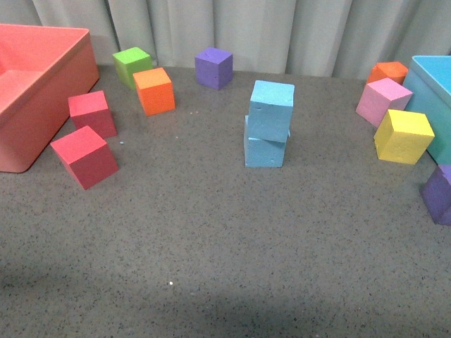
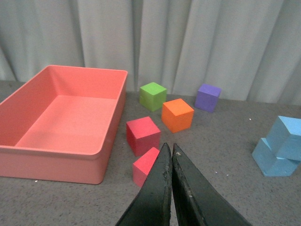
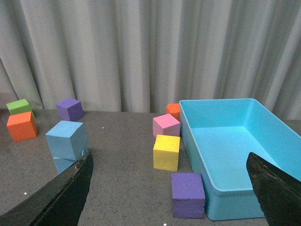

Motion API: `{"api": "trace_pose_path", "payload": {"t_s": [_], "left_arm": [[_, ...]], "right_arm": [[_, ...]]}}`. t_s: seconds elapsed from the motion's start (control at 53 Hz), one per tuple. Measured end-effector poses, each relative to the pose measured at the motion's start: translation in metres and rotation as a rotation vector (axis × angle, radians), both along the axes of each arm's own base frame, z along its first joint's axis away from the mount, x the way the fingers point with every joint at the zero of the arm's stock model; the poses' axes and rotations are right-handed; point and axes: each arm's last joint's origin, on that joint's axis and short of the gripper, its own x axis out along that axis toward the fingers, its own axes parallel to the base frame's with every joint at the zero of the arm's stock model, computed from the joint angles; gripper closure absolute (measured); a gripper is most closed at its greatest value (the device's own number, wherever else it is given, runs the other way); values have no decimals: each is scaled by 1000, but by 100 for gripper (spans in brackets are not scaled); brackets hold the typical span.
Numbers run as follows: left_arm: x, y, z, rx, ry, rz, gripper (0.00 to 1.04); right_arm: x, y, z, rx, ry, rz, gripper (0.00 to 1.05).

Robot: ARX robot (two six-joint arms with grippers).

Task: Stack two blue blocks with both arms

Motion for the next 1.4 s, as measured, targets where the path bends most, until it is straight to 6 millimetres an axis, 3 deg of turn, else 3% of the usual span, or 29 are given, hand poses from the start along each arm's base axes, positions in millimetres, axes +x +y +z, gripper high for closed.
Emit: {"api": "trace_pose_path", "payload": {"t_s": [0.774,1.396], "left_arm": [[-36,2,11,0,-34,12,101],[-51,3,11,0,-37,13,101]], "right_arm": [[0,0,0,0,0,0,10],[0,0,0,0,0,0,10]]}}
